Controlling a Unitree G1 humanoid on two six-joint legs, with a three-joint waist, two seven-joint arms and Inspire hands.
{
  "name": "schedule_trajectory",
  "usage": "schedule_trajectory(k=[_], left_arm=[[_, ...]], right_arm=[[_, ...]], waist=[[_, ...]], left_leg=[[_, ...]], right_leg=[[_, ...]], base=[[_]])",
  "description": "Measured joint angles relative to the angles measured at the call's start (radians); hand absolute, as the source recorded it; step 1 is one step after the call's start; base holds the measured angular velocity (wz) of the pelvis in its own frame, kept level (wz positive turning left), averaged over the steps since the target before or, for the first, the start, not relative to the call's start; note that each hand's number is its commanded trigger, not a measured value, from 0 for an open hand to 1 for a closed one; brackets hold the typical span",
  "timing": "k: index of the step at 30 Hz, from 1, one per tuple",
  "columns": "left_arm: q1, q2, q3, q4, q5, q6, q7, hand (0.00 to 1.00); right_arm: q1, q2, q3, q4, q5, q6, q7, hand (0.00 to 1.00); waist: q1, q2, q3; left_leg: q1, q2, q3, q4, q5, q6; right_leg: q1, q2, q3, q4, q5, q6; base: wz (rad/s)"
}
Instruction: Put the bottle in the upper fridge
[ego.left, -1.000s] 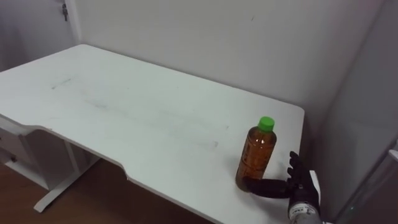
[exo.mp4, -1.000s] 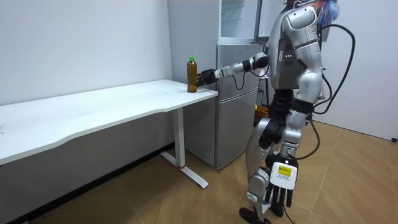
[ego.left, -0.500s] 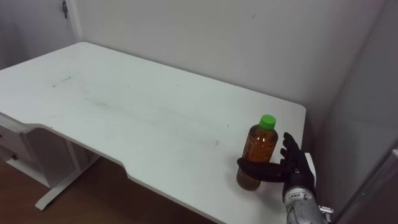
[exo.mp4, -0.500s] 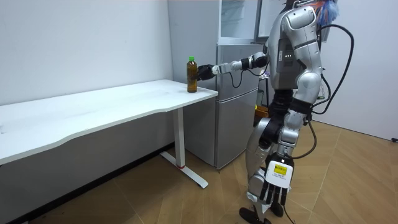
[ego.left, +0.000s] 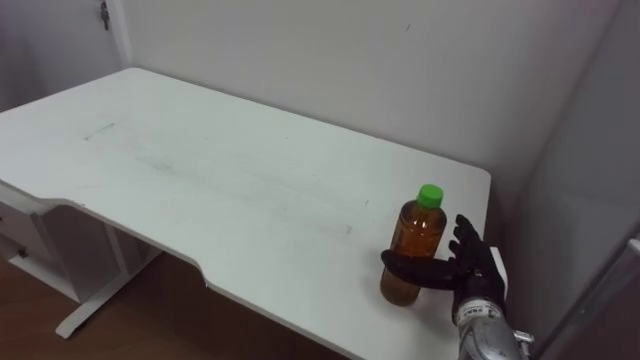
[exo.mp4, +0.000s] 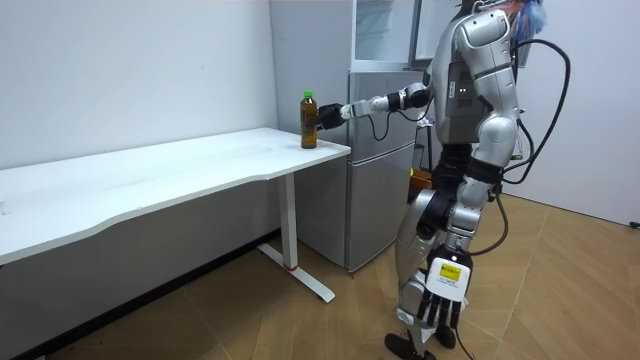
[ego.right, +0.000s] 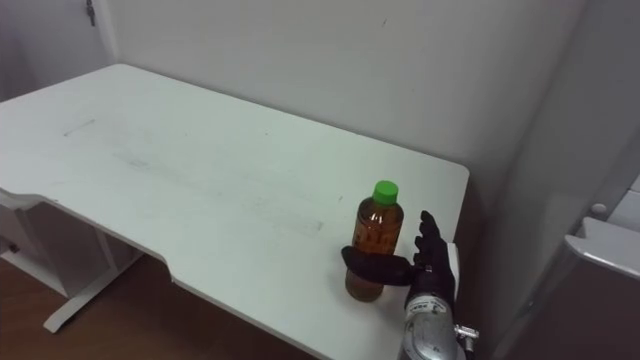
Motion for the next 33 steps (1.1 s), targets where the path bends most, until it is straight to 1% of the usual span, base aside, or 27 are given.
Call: schedule_trajectory(k=[6, 10, 11, 12, 16, 20, 21, 23, 33], left_arm=[[-0.001, 0.000, -0.016, 0.000, 0.000, -0.001, 0.000, 0.00], [-0.001, 0.000, -0.019, 0.000, 0.000, -0.001, 0.000, 0.00], [-0.003, 0.000, -0.019, 0.002, -0.001, -0.001, 0.000, 0.00], [-0.006, 0.000, -0.019, 0.008, -0.001, 0.000, 0.000, 0.00], [-0.014, 0.000, -0.019, 0.033, -0.001, 0.002, -0.001, 0.00], [-0.017, -0.002, -0.019, 0.038, -0.003, 0.008, -0.001, 0.00], [-0.017, -0.002, -0.019, 0.038, -0.002, 0.007, -0.001, 0.00], [-0.017, -0.002, -0.019, 0.038, -0.002, 0.007, -0.001, 0.00], [-0.019, -0.002, -0.019, 0.039, -0.002, 0.006, -0.001, 0.00]], right_arm=[[-0.003, 0.000, 0.000, 0.016, 0.002, -0.008, 0.000, 0.00], [-0.029, 0.004, 0.000, 0.066, 0.002, -0.010, -0.002, 0.00], [-0.034, 0.005, 0.000, 0.077, 0.002, -0.013, -0.001, 0.00], [-0.036, 0.008, 0.000, 0.094, 0.002, -0.020, -0.001, 0.00], [-0.036, 0.013, 0.000, 0.137, 0.002, -0.021, 0.000, 0.00], [-0.043, 0.013, -0.001, 0.141, -0.003, -0.039, -0.015, 0.00], [-0.043, 0.012, -0.001, 0.141, -0.007, -0.045, -0.019, 0.00], [-0.044, 0.012, -0.002, 0.147, -0.009, -0.053, -0.021, 0.00], [-0.046, 0.012, -0.002, 0.154, -0.054, -0.057, -0.020, 0.00]], waist=[[0.001, 0.001, 0.0010], [0.001, 0.003, 0.0023], [0.002, 0.011, 0.0079], [0.004, 0.011, 0.0077], [0.009, 0.013, 0.0091], [0.021, 0.018, 0.0114], [0.024, 0.016, 0.0101], [0.026, 0.017, 0.0103], [0.031, 0.016, 0.0092]], left_leg=[[-0.002, 0.000, 0.000, 0.000, 0.000, 0.000], [-0.002, 0.000, 0.001, 0.000, 0.000, 0.000], [-0.002, 0.000, 0.001, 0.001, 0.000, 0.000], [-0.002, 0.000, 0.001, 0.001, 0.000, 0.000], [-0.013, 0.000, -0.001, 0.004, 0.000, 0.000], [-0.031, 0.001, -0.002, 0.012, 0.000, 0.000], [-0.035, 0.001, -0.003, 0.014, 0.001, 0.000], [-0.038, 0.001, -0.004, 0.016, 0.003, 0.000], [-0.056, 0.002, -0.006, 0.017, 0.009, -0.002]], right_leg=[[0.000, 0.000, 0.001, 0.000, 0.000, 0.000], [0.000, 0.000, 0.001, 0.000, 0.000, 0.000], [0.000, 0.000, 0.001, 0.000, 0.000, 0.000], [0.000, 0.000, 0.001, 0.000, 0.000, 0.000], [-0.007, 0.000, 0.000, 0.001, 0.000, 0.000], [-0.028, -0.002, 0.001, 0.014, 0.000, 0.000], [-0.034, -0.002, 0.001, 0.015, 0.000, -0.001], [-0.037, -0.002, -0.001, 0.015, 0.001, -0.002], [-0.053, -0.001, -0.002, 0.016, 0.005, -0.008]], base=[[0.00], [0.00], [0.00], [0.00], [0.00], [0.00], [0.00], [0.00], [0.00]])
